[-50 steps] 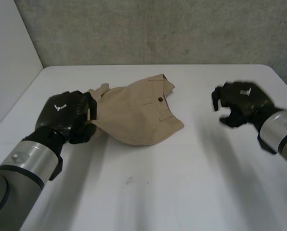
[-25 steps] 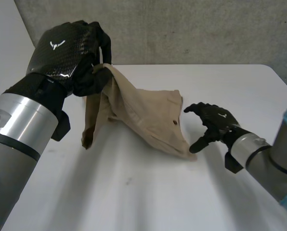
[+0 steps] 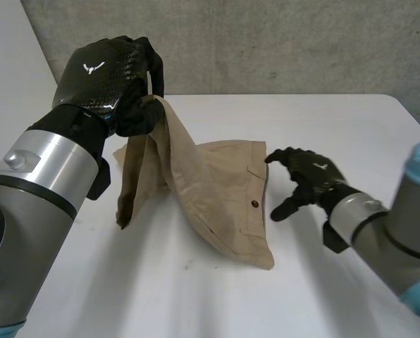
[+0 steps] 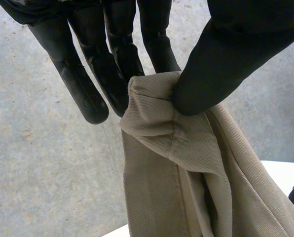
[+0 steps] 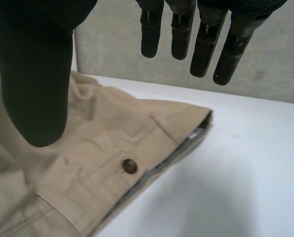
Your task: Fold the shorts.
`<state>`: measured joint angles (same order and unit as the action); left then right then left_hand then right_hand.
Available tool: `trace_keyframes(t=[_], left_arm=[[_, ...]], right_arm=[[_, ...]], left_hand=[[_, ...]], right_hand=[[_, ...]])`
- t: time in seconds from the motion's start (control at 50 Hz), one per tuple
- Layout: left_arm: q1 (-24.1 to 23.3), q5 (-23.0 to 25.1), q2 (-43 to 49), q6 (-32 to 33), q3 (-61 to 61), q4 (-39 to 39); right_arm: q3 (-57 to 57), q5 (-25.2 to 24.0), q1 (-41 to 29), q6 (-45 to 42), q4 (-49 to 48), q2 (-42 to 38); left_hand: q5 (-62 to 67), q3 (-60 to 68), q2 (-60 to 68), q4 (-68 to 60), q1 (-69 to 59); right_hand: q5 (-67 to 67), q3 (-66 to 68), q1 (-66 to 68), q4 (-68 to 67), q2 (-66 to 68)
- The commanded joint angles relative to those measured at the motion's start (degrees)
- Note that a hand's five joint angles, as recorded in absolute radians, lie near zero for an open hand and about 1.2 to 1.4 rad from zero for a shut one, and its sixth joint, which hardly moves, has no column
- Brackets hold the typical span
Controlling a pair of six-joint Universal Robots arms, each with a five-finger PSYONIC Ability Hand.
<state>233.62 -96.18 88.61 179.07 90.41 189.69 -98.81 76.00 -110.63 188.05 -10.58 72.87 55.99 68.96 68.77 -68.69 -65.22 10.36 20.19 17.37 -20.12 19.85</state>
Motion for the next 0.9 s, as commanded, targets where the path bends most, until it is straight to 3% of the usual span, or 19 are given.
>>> trace_keyframes(t=[0.02, 0.18, 0.3, 0.48, 0.56, 0.58, 0.62, 0.72, 0.8, 0.9], left_arm=[[0.3, 0.0, -0.1, -0.1, -0.5, 0.2], [0.3, -0.2, -0.1, -0.3, -2.6, 0.0], [0.2, -0.2, -0.3, -0.4, -3.2, -0.3], [0.0, -0.2, -0.2, -0.5, -3.6, -0.3], [0.2, -0.3, -0.2, -0.5, -3.4, -0.5], [0.2, -0.3, -0.3, -0.5, -3.3, -0.5], [0.2, -0.3, -0.5, -0.5, -2.7, -0.7], [0.8, -0.2, -1.1, -0.3, -0.1, -1.5], [3.7, 0.0, -2.1, 0.2, 2.9, -2.1], [8.4, 1.3, -5.0, 0.3, 8.0, -5.3]], right_arm=[[-7.4, -1.7, 4.1, -1.7, 5.5, 5.1], [-11.3, -3.0, 1.0, 0.5, 5.5, 4.7], [-9.6, -2.2, -4.5, 6.0, 1.5, 0.0], [-6.9, 0.1, -10.1, 6.6, -0.4, -4.7], [-5.8, 5.8, -11.0, 6.0, -2.9, -5.8], [-5.3, 8.7, -10.9, 5.8, -4.3, -5.8], [-5.0, 11.2, -10.8, 5.0, -6.1, -5.4], [-5.9, 12.6, -8.8, -5.0, -9.0, -1.0], [-8.4, 10.4, -3.8, -21.3, -8.7, 8.3], [-9.2, 7.3, 1.2, -33.6, -4.7, 15.9]], left_hand=[[14.0, 11.0, 11.2, -11.3, -14.8], [14.0, 11.0, 11.2, -11.3, -14.8], [14.0, 11.0, 11.2, -11.3, -14.8], [14.0, 11.0, 11.2, -11.3, -14.8], [14.0, 11.0, 11.2, -11.3, -14.8], [14.0, 11.0, 11.2, -11.3, -14.8], [14.0, 11.0, 11.2, -11.3, -14.8], [14.0, 11.0, 11.2, -11.3, -14.8], [14.0, 11.0, 11.2, -11.3, -14.8], [14.0, 11.0, 11.2, -11.3, -14.8]], right_hand=[[4.4, 4.5, 7.3, -4.6, 4.9], [3.7, 3.9, 6.7, -3.9, 4.2], [4.2, 4.4, 7.2, -4.4, 4.7], [6.5, 6.7, 9.5, -6.8, 7.0], [36.6, 36.7, 39.5, -36.8, 37.1], [59.4, 59.6, 62.4, -59.6, 59.9], [59.6, 59.8, 62.6, -59.9, 60.2], [59.6, 59.8, 62.6, -59.9, 60.2], [59.6, 59.8, 62.6, -59.9, 60.2], [59.6, 59.8, 62.6, -59.9, 60.2]])
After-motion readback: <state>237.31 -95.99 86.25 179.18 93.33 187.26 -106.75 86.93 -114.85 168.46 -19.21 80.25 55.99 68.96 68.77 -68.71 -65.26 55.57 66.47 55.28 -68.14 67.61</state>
